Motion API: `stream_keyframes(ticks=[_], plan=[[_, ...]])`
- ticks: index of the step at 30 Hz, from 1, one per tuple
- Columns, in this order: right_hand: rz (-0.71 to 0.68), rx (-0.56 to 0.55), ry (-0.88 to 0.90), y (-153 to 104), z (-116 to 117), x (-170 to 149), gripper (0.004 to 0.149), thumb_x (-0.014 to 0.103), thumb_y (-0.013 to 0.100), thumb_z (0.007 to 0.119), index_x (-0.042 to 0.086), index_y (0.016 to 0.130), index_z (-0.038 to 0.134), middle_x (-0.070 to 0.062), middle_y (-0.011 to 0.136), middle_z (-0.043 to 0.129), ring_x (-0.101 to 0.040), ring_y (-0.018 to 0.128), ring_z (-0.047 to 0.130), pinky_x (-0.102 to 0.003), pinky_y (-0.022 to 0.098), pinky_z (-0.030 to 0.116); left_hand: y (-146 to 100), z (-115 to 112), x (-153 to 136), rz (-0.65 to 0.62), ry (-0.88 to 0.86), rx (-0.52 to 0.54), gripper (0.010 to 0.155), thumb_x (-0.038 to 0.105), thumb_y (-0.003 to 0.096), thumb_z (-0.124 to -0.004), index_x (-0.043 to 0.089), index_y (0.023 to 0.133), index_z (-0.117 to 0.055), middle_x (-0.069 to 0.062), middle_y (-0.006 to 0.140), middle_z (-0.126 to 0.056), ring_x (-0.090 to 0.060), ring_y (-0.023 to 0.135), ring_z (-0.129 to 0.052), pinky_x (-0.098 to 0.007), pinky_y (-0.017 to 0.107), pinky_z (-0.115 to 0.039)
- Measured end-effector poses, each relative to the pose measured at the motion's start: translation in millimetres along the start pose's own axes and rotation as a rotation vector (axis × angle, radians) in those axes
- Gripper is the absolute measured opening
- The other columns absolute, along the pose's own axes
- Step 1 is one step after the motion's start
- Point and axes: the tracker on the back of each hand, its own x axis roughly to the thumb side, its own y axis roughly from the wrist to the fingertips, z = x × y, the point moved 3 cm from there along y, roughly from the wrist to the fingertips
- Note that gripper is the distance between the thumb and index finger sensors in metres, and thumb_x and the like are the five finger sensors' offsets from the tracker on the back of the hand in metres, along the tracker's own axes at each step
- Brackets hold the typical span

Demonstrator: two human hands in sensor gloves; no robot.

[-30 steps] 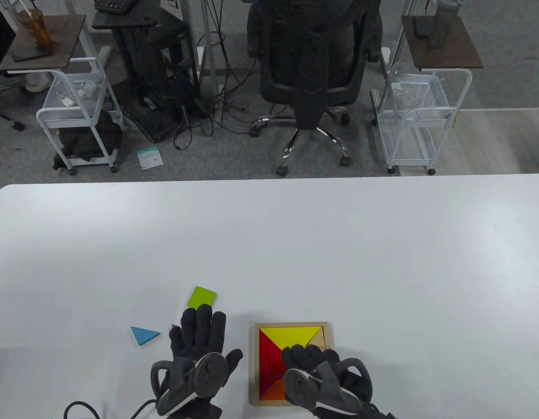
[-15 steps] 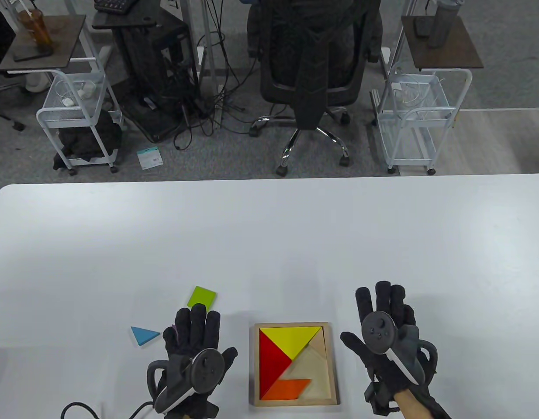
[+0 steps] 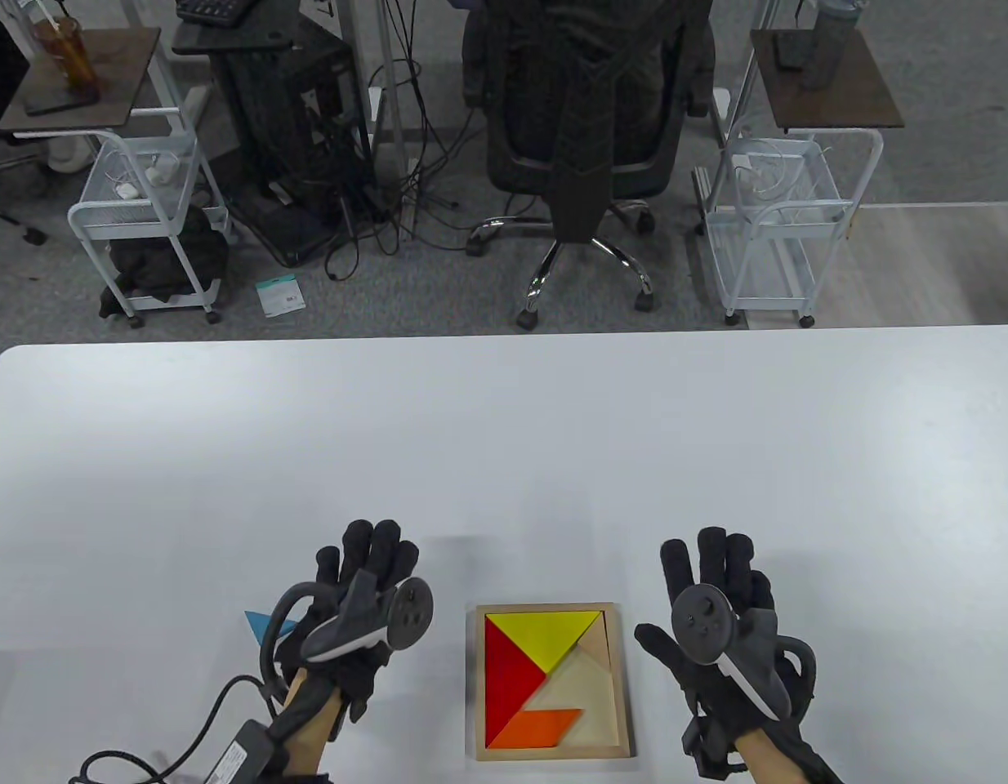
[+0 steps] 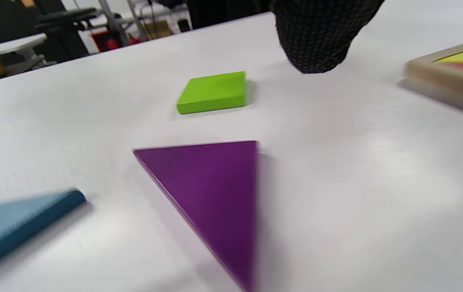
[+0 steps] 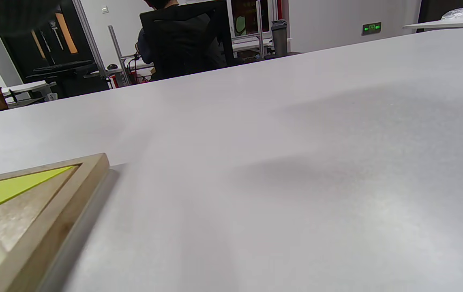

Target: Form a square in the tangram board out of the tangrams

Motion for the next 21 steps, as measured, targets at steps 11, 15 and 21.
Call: stream_keyframes(ticks=[11, 15, 21], plan=[[0.027, 0.032, 0.011, 3.7, 1.6, -5.6, 0.091, 0.064, 0.031, 0.065, 0.052, 0.098, 0.005, 0.015, 0.102, -0.023, -0.014, 0.099, -0.025, -0.044, 0.085, 0.007, 66.1, -16.6, -21.7, 0.009, 0.035, -0.229, 0.082, 0.031, 0.0503, -0.082, 0.015, 0.108, -0.026, -0.020, 0.113, -0.024, -0.041, 0.105, -0.049, -0.052, 0.076, -0.064], [0.032, 0.038, 0.010, 4.0, 2.1, -5.8, 0.091, 0.064, 0.031, 0.065, 0.051, 0.098, 0.005, 0.015, 0.102, -0.023, -0.014, 0.099, -0.025, -0.044, 0.085, 0.007, 74.0, -17.4, -18.7, 0.006, 0.047, -0.276, 0.080, 0.032, 0.0497, -0.083, 0.015, 0.107, -0.030, -0.018, 0.113, -0.028, -0.040, 0.104, -0.053, -0.050, 0.076, -0.064], [0.033, 0.042, -0.001, 3.6, 2.2, -5.0, 0.091, 0.064, 0.031, 0.065, 0.051, 0.098, 0.005, 0.015, 0.102, -0.023, -0.014, 0.099, -0.025, -0.044, 0.085, 0.007, 77.4, -15.0, -19.9, -0.011, 0.058, -0.252, 0.078, 0.035, 0.0475, -0.085, 0.016, 0.106, -0.036, -0.015, 0.111, -0.037, -0.039, 0.101, -0.058, -0.047, 0.075, -0.067]])
